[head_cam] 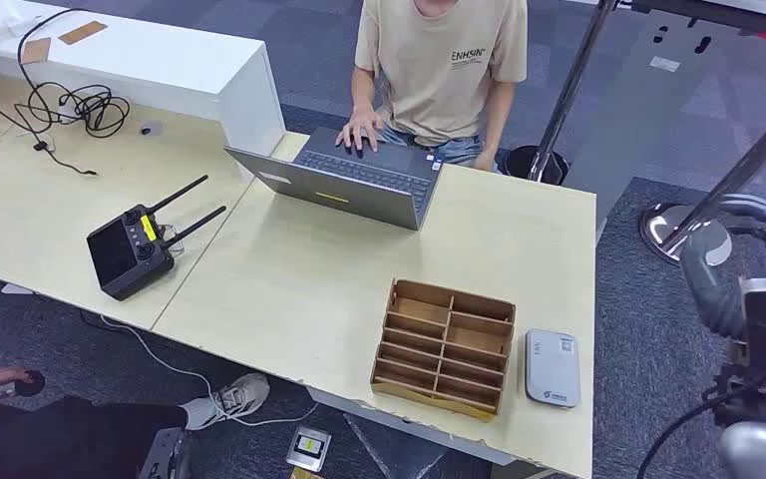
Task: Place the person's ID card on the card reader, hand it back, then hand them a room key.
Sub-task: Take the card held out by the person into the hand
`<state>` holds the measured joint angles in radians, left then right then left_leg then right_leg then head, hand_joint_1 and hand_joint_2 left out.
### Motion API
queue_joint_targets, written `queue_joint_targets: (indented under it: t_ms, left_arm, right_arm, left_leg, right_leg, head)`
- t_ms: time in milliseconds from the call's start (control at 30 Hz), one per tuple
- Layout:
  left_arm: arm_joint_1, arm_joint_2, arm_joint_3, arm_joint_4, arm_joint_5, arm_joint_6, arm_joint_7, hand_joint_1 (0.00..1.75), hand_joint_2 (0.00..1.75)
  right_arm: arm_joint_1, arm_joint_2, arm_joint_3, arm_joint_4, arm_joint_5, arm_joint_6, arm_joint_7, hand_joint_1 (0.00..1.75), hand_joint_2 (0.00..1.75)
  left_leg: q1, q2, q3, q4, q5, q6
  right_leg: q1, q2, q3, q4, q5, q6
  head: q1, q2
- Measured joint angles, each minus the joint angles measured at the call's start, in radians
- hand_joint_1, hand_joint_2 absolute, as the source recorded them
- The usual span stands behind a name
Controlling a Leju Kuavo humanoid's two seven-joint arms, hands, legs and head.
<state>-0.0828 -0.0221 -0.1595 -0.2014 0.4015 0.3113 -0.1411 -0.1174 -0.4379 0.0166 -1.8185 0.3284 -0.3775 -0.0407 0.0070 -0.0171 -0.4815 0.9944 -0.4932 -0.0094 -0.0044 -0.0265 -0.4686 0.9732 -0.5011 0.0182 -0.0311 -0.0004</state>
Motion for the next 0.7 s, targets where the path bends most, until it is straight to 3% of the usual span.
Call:
queue_joint_targets:
  t_ms: [67, 133, 233, 467, 600, 700]
  left_arm:
    - [0.000, 0.000, 0.000, 0.000, 0.002, 0.000, 0.000, 0.00, 0.00]
    - [-0.001, 0.000, 0.000, 0.000, 0.005, 0.000, 0.001, 0.00, 0.00]
    - [-0.001, 0.000, -0.001, 0.000, 0.009, 0.000, 0.002, 0.00, 0.00]
    - [-0.001, 0.000, -0.001, 0.000, 0.011, -0.003, 0.003, 0.00, 0.00]
    - [-0.001, 0.000, -0.002, 0.000, 0.010, -0.005, 0.002, 0.00, 0.00]
    - [-0.002, 0.002, -0.007, 0.000, 0.009, -0.005, 0.001, 0.00, 0.00]
  right_arm:
    - [0.002, -0.001, 0.005, -0.002, 0.016, 0.003, 0.008, 0.72, 1.75]
    - [0.007, -0.005, 0.018, -0.007, 0.045, 0.012, 0.024, 0.72, 1.75]
    - [0.017, -0.012, 0.042, -0.018, 0.088, 0.029, 0.047, 0.48, 1.75]
    - [0.026, -0.027, 0.097, -0.052, 0.169, 0.045, 0.099, 0.37, 1.75]
    - [0.025, -0.032, 0.119, -0.063, 0.182, 0.049, 0.105, 0.03, 1.75]
    - [0.023, -0.033, 0.133, -0.069, 0.183, 0.052, 0.105, 0.00, 1.75]
  left_leg:
    - [0.000, 0.000, 0.000, 0.000, 0.000, 0.000]
    - [0.000, 0.000, 0.000, 0.000, 0.000, 0.000]
    - [0.000, 0.000, 0.000, 0.000, 0.000, 0.000]
    - [0.000, 0.000, 0.000, 0.000, 0.000, 0.000]
    - [0.000, 0.000, 0.000, 0.000, 0.000, 0.000]
    - [0.000, 0.000, 0.000, 0.000, 0.000, 0.000]
  right_leg:
    - [0.000, 0.000, 0.000, 0.000, 0.000, 0.000]
    - [0.000, 0.000, 0.000, 0.000, 0.000, 0.000]
    - [0.000, 0.000, 0.000, 0.000, 0.000, 0.000]
    - [0.000, 0.000, 0.000, 0.000, 0.000, 0.000]
    - [0.000, 0.000, 0.000, 0.000, 0.000, 0.000]
    - [0.000, 0.000, 0.000, 0.000, 0.000, 0.000]
  head:
    - [0.000, 0.000]
    - [0.000, 0.000]
    - [0.000, 0.000]
    - [0.000, 0.000]
    - [0.000, 0.000]
    - [0.000, 0.000]
